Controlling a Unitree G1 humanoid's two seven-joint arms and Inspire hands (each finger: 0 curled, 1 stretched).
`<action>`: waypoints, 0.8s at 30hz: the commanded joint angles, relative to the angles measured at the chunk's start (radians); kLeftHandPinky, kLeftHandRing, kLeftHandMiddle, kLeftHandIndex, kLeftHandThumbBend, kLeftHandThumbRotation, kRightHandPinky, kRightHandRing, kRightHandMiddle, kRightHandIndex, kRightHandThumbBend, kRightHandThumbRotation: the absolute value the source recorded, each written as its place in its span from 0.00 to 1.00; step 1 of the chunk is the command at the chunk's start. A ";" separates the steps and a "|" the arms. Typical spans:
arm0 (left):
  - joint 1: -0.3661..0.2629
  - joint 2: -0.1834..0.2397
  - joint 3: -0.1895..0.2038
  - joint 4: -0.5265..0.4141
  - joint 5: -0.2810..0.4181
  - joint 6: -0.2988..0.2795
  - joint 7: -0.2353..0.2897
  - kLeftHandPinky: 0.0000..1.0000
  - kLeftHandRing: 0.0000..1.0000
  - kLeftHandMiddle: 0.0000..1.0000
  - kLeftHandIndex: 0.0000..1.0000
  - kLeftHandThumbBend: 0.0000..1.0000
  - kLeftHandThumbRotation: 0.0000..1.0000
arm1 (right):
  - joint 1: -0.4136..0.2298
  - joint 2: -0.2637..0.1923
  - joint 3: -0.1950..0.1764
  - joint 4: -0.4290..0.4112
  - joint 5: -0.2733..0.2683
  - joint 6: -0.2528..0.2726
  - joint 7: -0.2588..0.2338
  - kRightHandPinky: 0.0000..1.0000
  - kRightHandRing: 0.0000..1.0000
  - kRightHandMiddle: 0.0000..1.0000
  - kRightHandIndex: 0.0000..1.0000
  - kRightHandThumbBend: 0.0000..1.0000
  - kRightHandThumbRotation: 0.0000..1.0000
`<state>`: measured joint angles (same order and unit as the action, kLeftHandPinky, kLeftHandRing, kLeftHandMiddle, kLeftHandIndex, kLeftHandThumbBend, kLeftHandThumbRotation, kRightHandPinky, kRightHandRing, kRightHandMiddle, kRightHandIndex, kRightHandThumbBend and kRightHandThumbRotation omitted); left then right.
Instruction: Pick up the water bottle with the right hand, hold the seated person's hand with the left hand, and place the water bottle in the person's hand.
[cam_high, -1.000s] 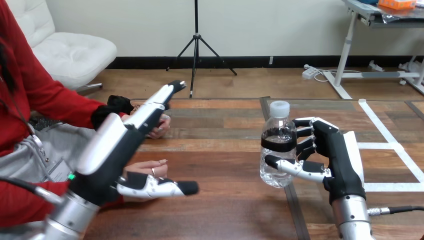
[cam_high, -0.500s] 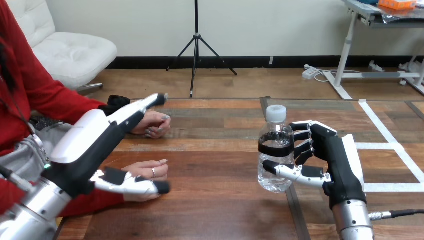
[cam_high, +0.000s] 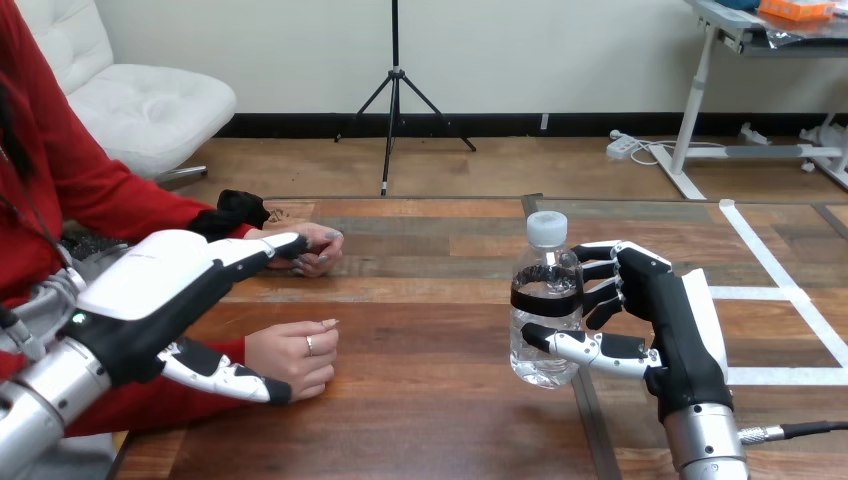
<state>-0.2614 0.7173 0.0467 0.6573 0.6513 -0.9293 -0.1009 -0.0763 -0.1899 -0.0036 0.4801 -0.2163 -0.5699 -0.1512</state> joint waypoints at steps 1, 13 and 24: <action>-0.151 0.044 -0.076 0.127 0.023 -0.035 0.025 0.72 0.84 0.86 0.88 1.00 0.37 | -0.037 0.015 -0.009 -0.091 0.035 -0.011 0.011 0.35 0.42 0.56 0.60 0.89 0.00; -0.304 0.085 -0.246 0.354 0.151 -0.065 0.108 0.74 0.87 0.89 0.90 1.00 0.37 | -0.001 0.001 -0.019 -0.186 0.065 0.014 0.044 0.36 0.41 0.56 0.60 0.90 0.00; -0.363 0.087 -0.346 0.452 0.217 -0.043 0.211 0.76 0.87 0.89 0.91 1.00 0.40 | 0.024 -0.004 -0.027 -0.254 0.075 0.036 0.063 0.35 0.41 0.56 0.59 0.91 0.00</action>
<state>-0.5339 0.7734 -0.2609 1.0711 0.8539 -0.9797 0.0475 -0.0384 -0.1923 -0.0145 0.2942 -0.1562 -0.5477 -0.0956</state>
